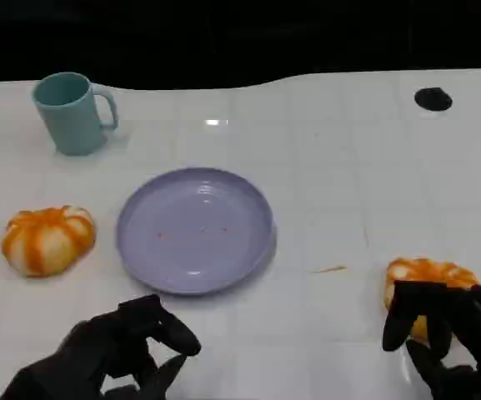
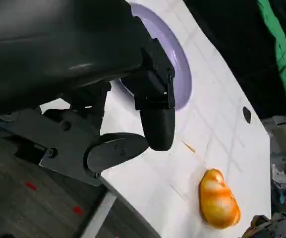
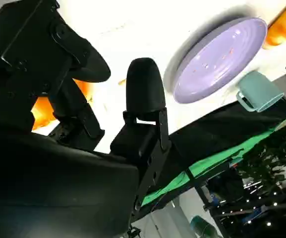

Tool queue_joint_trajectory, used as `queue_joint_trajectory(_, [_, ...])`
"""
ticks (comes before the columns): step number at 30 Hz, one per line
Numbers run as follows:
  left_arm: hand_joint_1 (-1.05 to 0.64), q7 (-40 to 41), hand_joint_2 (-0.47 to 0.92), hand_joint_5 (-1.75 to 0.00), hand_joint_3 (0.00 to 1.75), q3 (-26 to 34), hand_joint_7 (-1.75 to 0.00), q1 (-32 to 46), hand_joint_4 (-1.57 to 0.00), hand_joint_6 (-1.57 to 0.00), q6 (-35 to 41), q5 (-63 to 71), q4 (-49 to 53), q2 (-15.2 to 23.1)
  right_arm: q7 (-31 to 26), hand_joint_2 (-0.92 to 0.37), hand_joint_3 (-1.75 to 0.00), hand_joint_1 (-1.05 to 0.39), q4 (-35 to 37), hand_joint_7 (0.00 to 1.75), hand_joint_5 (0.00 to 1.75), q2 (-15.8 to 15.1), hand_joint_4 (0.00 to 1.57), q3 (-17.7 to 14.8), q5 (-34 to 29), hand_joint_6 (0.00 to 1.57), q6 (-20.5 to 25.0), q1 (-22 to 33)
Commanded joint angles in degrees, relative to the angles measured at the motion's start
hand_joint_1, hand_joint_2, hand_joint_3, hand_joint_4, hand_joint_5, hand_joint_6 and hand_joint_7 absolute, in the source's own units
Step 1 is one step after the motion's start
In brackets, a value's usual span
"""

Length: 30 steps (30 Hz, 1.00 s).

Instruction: Grasp the bread from the table and place it into the plate.

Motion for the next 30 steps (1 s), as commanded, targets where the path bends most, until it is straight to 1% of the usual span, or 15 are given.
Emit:
queue_joint_trajectory(1, [-0.22, -0.07, 0.74, -1.75, 0.75, 0.27, -1.28, 0.27, -0.66, -0.64, -0.29, -0.15, 0.02, 0.47, -0.03, -0.14, -1.49, 0.02, -0.07, 1.37, 1.75, -1.16, 0.95, -0.32, 0.42, 0.89, -0.34, -0.06])
queue_joint_trajectory(7, [-0.21, -0.12, 0.75, -1.75, 0.73, 0.33, -1.28, 0.23, -0.65, -0.64, 0.00, -0.27, -0.17, 0.54, 0.49, -0.14, -1.49, 0.04, -0.69, 1.38, 1.75, -1.10, 0.94, -0.30, 0.42, 0.89, 0.58, 0.10])
queue_joint_trajectory(16, [-0.22, -0.27, 0.75, -1.75, 0.73, 0.45, -1.29, 0.16, -0.65, -0.64, -0.27, -0.52, 0.02, 0.67, 0.13, -0.15, -1.49, 0.05, -0.22, 1.38, 1.75, -1.28, 0.94, -0.29, 0.27, 0.89, -0.21, -0.16])
queue_joint_trajectory(23, [-0.24, -0.04, 0.75, -1.75, 0.71, 0.40, -1.28, 0.14, -0.62, -0.64, -0.36, -0.09, 0.07, 0.77, 0.40, -0.15, -1.49, 0.02, -0.36, 1.38, 1.75, -1.12, 0.95, -0.16, 0.43, 0.88, 0.38, -0.16])
queue_joint_trajectory(30, [-0.22, -0.26, 0.76, -1.75, 0.71, 0.60, -1.28, 0.29, -0.63, -0.64, -0.67, -0.54, 0.20, 0.74, 0.07, -0.14, -1.49, 0.03, -0.41, 1.38, 1.75, -1.05, 0.95, -0.05, 0.25, 0.88, 0.01, -0.12])
